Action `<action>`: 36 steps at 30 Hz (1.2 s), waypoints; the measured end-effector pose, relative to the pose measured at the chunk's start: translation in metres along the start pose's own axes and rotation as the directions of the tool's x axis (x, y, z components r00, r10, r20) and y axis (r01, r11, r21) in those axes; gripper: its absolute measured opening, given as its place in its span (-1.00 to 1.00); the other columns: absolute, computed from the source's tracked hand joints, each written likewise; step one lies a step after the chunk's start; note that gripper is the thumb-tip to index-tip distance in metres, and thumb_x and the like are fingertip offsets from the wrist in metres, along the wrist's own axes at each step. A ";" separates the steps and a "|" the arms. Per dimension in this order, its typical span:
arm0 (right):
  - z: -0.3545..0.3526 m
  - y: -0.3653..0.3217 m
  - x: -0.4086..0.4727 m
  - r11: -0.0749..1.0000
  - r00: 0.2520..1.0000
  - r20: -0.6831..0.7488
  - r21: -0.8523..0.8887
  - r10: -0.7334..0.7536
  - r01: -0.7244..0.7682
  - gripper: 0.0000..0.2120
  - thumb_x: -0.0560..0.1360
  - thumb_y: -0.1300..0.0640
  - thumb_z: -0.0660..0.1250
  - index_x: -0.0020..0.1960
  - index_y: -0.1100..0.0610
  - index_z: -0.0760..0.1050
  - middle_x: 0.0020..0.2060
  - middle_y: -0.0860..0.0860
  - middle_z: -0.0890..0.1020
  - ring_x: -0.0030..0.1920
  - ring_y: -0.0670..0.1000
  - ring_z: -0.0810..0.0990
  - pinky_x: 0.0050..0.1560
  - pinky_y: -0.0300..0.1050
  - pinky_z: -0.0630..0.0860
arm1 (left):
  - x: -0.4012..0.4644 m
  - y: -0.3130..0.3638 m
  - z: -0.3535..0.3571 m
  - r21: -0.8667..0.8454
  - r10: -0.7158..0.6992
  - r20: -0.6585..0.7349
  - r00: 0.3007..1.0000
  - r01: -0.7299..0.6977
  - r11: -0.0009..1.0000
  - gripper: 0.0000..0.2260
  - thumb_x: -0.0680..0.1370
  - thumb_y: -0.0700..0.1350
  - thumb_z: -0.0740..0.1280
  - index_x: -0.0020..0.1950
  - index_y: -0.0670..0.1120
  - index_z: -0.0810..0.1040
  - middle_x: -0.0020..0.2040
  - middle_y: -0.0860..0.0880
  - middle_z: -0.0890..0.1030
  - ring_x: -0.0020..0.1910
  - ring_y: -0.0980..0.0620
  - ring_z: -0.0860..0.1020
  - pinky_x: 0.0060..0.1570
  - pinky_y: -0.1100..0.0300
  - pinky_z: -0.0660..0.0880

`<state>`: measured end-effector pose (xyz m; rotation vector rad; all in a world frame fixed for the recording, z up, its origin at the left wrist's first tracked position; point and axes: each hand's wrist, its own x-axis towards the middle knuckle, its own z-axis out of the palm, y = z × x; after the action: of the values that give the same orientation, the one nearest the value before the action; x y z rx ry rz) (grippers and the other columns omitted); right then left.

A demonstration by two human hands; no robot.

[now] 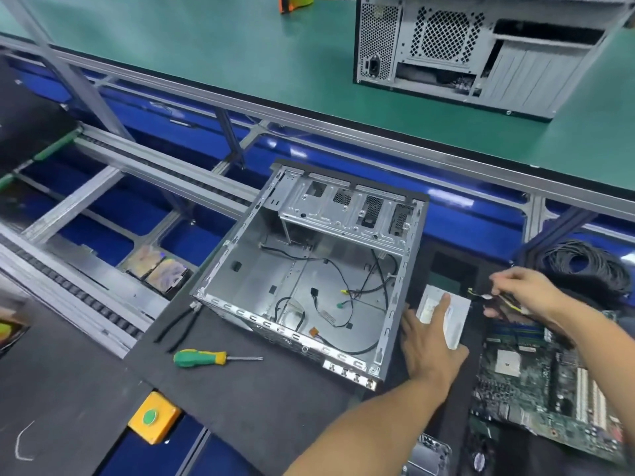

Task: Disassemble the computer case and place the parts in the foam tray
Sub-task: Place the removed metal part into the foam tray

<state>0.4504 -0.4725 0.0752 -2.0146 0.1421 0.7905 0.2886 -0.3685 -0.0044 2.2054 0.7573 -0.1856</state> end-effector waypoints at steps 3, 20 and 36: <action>0.001 -0.028 -0.006 0.997 0.993 0.117 -0.074 0.002 0.007 -0.90 0.58 0.25 0.33 0.09 0.19 0.49 -0.24 0.17 0.52 -0.24 0.23 0.75 -0.34 -0.06 0.63 | -0.003 -0.010 0.004 0.011 0.015 -0.035 0.999 -0.015 1.000 -0.11 0.41 0.12 0.47 0.51 0.52 -0.06 0.47 -0.23 0.21 0.42 -0.28 0.29 0.37 -0.11 0.37; 0.007 -0.056 0.008 0.912 0.922 -0.178 -0.297 -0.345 0.284 -0.92 0.42 0.16 0.33 -0.22 0.00 0.52 -0.35 0.00 0.70 -0.36 0.06 0.60 -0.04 0.29 0.64 | -0.008 -0.010 0.013 -0.074 0.007 -0.174 0.985 -0.020 0.997 -0.20 0.37 0.12 0.43 0.49 0.49 0.09 0.37 -0.11 0.29 0.34 -0.20 0.37 0.25 -0.03 0.49; 0.004 -0.055 -0.004 0.695 0.751 -0.042 -0.415 -0.659 0.587 -0.86 0.42 0.17 0.35 -0.23 -0.04 0.45 -0.33 -0.01 0.64 -0.28 0.09 0.61 -0.12 0.18 0.59 | 0.052 0.008 0.035 -0.044 0.225 -0.152 0.962 -0.234 0.971 -0.07 0.50 -0.06 0.51 0.57 0.39 -0.08 0.48 -0.21 0.15 0.39 -0.32 0.33 0.38 -0.18 0.39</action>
<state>0.4671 -0.4397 0.1168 -2.2828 -0.6244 0.1782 0.3388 -0.3740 -0.0423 2.2440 0.5699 0.1160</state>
